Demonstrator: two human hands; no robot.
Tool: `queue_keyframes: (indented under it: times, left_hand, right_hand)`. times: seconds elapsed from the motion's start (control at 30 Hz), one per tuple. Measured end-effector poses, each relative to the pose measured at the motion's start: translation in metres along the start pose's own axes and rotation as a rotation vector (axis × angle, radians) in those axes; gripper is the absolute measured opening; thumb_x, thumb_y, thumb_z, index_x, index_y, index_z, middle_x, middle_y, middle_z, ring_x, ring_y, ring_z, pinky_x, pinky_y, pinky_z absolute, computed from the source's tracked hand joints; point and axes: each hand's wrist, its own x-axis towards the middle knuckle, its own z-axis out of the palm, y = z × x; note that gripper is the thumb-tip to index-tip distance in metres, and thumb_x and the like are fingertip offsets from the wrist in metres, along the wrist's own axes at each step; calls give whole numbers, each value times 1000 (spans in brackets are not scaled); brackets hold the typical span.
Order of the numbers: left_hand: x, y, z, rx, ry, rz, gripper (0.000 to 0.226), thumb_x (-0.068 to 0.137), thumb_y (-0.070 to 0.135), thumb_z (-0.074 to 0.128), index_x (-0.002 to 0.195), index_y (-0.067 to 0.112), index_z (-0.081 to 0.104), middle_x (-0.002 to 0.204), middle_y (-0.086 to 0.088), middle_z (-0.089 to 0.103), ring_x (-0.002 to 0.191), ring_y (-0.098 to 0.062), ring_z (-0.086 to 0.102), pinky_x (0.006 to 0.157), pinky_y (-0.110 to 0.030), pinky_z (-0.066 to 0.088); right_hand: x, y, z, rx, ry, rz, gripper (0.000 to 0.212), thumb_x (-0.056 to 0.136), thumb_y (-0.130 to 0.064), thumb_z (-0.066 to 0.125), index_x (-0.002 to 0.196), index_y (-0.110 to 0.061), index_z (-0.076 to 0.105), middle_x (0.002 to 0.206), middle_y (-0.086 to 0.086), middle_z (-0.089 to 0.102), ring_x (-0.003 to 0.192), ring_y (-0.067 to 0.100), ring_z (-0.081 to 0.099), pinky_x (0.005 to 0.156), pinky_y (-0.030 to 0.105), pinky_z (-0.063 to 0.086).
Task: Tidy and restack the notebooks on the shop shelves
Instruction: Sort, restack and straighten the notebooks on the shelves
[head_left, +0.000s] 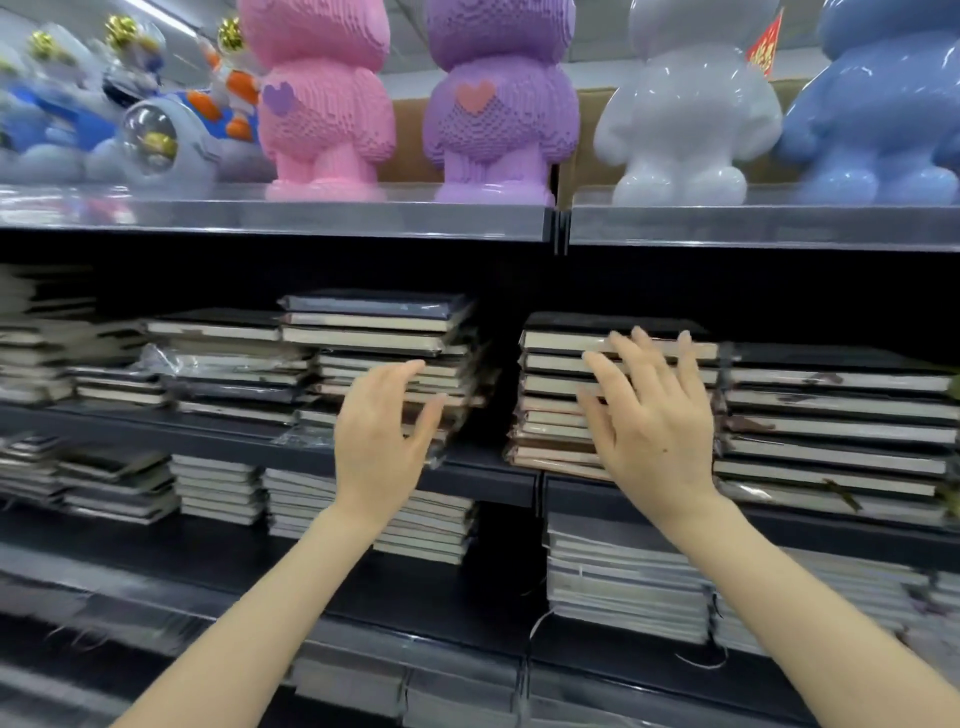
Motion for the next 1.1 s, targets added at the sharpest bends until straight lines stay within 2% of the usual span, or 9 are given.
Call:
queue_keyframes:
  times: [0.13,0.33,0.4,0.5,0.57,0.73,0.87,1.0,1.1]
  left_hand:
    - [18,-56,-35,167,96,-191,53,94,40,50,123,-4,52,118,-21,57,110,-34,52,97,-36,36]
    - [61,-129,-53,-51,-214,-377,76,90,41,53,149,7,20,152,-12,29,140,-23,27,107,-22,20]
    - [68,-145,-53,-68,-266,-339,75,88,41,58,148,9,26,148,-10,39,136,-24,36,104,-24,27]
    - [78,-166,-51,219,-268,-108,73,83,56,56,134,4,49,96,-18,69,91,-36,63,73,-38,45]
    - [86,-182,-47,281,-275,58,77,82,66,45,124,3,58,81,-15,70,78,-36,66,72,-39,47]
    - [104,-202,-43,123,-596,71,103,73,87,20,146,17,32,129,-17,58,127,-35,48,110,-40,29]
    - [116,-201,-38,122,-685,9,80,85,61,45,150,22,17,106,-12,65,100,-28,60,73,-30,42]
    - [125,-193,-27,272,-682,79,81,86,61,44,150,18,19,84,-6,56,84,-24,58,68,-31,42]
    - [131,-195,-20,289,-726,55,82,85,65,42,151,23,17,109,-13,60,101,-28,57,81,-33,45]
  right_hand:
    - [24,-53,24,115,-103,-45,35,93,-29,54,119,-8,60,119,16,62,116,36,57,105,55,38]
    - [78,-109,63,51,-242,-11,57,84,-37,64,132,-8,53,130,25,55,122,41,52,107,55,35]
    - [94,-119,74,50,-341,12,62,84,-45,58,135,-11,51,133,27,52,120,43,52,101,54,40]
    - [108,-126,82,105,-497,123,62,89,-49,53,144,-24,40,148,18,37,132,39,40,94,47,46]
    - [108,-125,87,139,-548,177,62,91,-48,52,147,-30,33,151,12,33,134,35,35,94,44,45]
    - [103,-125,95,206,-439,164,56,85,-41,63,134,-16,51,125,24,55,105,45,57,79,46,53]
    - [103,-124,99,218,-417,164,54,83,-30,69,130,-10,55,122,25,56,101,43,59,78,48,54]
    - [107,-119,105,229,-432,232,52,86,-23,68,134,-10,53,130,23,52,109,43,55,86,47,51]
    - [109,-113,108,247,-466,287,50,91,-24,62,138,-14,49,138,18,47,118,40,50,94,44,45]
